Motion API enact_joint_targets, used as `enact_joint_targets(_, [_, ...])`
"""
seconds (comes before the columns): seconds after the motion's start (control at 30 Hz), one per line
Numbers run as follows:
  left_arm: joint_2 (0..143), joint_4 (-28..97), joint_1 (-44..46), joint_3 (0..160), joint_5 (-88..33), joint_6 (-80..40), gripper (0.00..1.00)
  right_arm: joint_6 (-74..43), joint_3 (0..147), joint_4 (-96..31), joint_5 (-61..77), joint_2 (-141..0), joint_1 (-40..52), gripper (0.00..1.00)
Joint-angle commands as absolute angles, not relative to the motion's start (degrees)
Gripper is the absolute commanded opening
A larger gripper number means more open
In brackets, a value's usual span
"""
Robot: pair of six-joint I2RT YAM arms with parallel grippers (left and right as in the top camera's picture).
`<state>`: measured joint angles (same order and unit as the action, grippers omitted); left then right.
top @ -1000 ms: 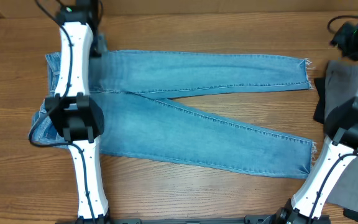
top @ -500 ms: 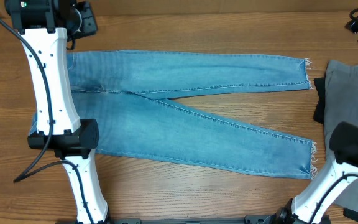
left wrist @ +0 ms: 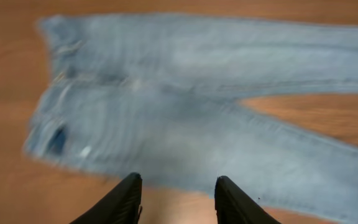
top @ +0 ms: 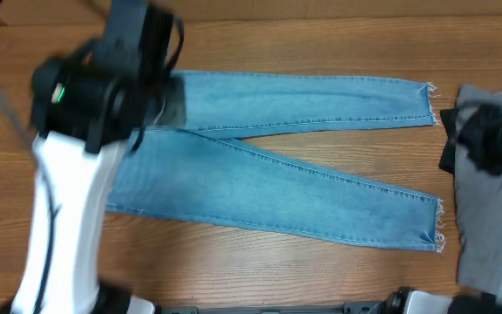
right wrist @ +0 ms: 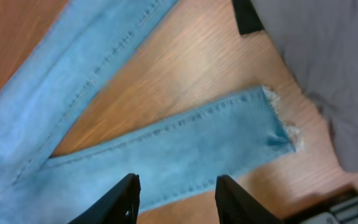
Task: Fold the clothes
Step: 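Release the jeans and raise both grippers away from the table, then lower left gripper to lower waist corner, right gripper to lower frayed hem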
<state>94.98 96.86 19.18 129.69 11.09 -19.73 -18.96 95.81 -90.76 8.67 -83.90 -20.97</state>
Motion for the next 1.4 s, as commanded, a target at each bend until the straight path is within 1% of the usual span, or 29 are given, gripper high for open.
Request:
enact_joint_targets(0.0, [84.3,96.8,19.5,115.3,19.7,-26.9,0.52,-21.4,79.7,-85.9,7.5,-73.7,-21.0,0.44])
enact_joint_targets(0.07, [80.5,96.5,19.3,108.4,20.2,-27.5,0.72,-22.5,71.5,-82.7,7.5,-68.7,-21.4,0.45])
enact_joint_targets(0.13, [77.8,94.8,18.9,101.7,20.2,-27.5,0.86,-23.0,66.0,-80.1,7.5,-65.6,-21.7,0.51])
enact_joint_targets(0.17, [76.8,93.5,18.7,98.5,20.2,-27.5,0.94,-23.2,63.2,-78.8,7.6,-64.4,-21.9,0.65])
enact_joint_targets(0.2, [76.1,92.0,18.4,95.7,20.1,-27.5,1.00,-24.3,61.5,-78.1,7.5,-63.9,-22.0,0.88])
enact_joint_targets(0.23, [75.5,90.3,18.1,92.8,20.1,-27.5,1.00,-25.7,59.8,-77.4,7.5,-63.8,-22.2,1.00])
enact_joint_targets(0.43, [76.1,79.9,15.5,78.7,18.8,-27.5,1.00,-36.8,51.7,-73.1,7.6,-65.7,-22.6,1.00])
enact_joint_targets(0.53, [76.5,75.1,14.3,73.1,16.0,-27.4,1.00,-42.8,48.9,-70.4,7.6,-67.3,-23.9,1.00])
enact_joint_targets(0.63, [76.8,71.0,13.3,68.5,13.1,-27.5,1.00,-46.2,46.2,-67.2,7.5,-68.5,-25.8,1.00])
enact_joint_targets(0.8, [76.9,66.8,11.4,63.3,10.5,-27.5,1.00,-46.5,41.1,-61.5,6.1,-69.5,-29.6,1.00])
enact_joint_targets(1.13, [76.9,65.0,8.9,62.8,8.3,-27.5,1.00,-46.5,32.8,-51.5,2.1,-72.2,-35.9,1.00])
enact_joint_targets(1.17, [76.9,65.0,8.9,62.8,8.3,-27.5,1.00,-46.5,32.3,-50.3,1.0,-72.7,-36.2,0.98])
enact_joint_targets(1.27, [76.9,64.5,8.9,62.8,8.0,-27.5,1.00,-45.4,31.8,-46.6,-1.6,-74.2,-36.4,0.84])
enact_joint_targets(1.3, [76.9,64.3,8.9,62.8,7.9,-27.5,1.00,-44.5,31.8,-45.6,-1.3,-74.8,-36.4,0.83])
enact_joint_targets(1.37, [76.9,63.9,8.9,62.8,7.9,-27.5,1.00,-44.6,31.8,-45.1,-1.1,-75.9,-36.4,0.83])
